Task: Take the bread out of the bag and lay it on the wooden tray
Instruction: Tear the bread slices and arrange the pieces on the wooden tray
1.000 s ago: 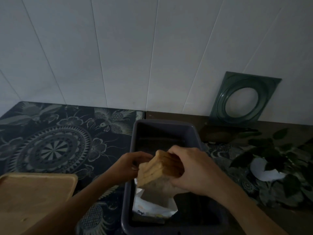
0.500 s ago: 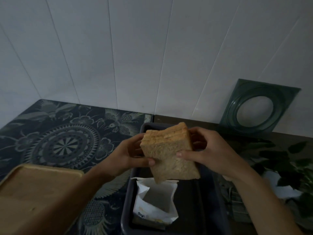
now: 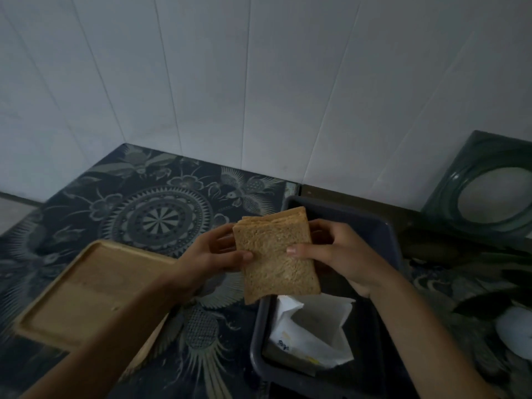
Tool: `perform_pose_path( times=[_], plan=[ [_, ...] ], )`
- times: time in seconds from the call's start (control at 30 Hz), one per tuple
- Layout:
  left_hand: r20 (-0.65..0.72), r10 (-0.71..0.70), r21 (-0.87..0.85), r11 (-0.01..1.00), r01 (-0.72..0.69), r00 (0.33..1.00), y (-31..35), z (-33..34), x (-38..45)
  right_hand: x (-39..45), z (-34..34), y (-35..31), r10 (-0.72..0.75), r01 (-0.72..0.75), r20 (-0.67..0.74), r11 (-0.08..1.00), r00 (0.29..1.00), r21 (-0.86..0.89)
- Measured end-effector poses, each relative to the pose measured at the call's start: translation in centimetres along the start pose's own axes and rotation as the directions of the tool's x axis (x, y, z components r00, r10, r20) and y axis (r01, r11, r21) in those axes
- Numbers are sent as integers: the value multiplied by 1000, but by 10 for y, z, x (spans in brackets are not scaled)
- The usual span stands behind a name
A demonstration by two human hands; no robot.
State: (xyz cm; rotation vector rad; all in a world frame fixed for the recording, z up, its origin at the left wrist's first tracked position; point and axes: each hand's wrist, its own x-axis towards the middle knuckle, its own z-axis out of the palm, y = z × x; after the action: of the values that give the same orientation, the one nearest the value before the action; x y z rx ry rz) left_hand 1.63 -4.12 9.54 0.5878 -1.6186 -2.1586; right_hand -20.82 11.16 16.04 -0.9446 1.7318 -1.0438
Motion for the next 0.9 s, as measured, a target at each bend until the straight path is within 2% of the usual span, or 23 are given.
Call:
perform_pose_path(
  times=[0.37,0.7,0.8,0.9],
  plan=[
    [-40,-230,13,973,231,972,-24,-142,-66,77,138,13,230,-241,150,969,962,55],
    [-161,-400,-173,911,373,902,-84,-241,-116,141,246,54,379,-406,249,912,891,62],
    [-205,-453,-242,882,404,867,-102,-259,-127,154,265,70,427,-483,326,869,843,111],
    [-191,-521,-330,832,446,832,-121,-271,-140,167,281,81,465,-528,399,847,790,57]
  ],
)
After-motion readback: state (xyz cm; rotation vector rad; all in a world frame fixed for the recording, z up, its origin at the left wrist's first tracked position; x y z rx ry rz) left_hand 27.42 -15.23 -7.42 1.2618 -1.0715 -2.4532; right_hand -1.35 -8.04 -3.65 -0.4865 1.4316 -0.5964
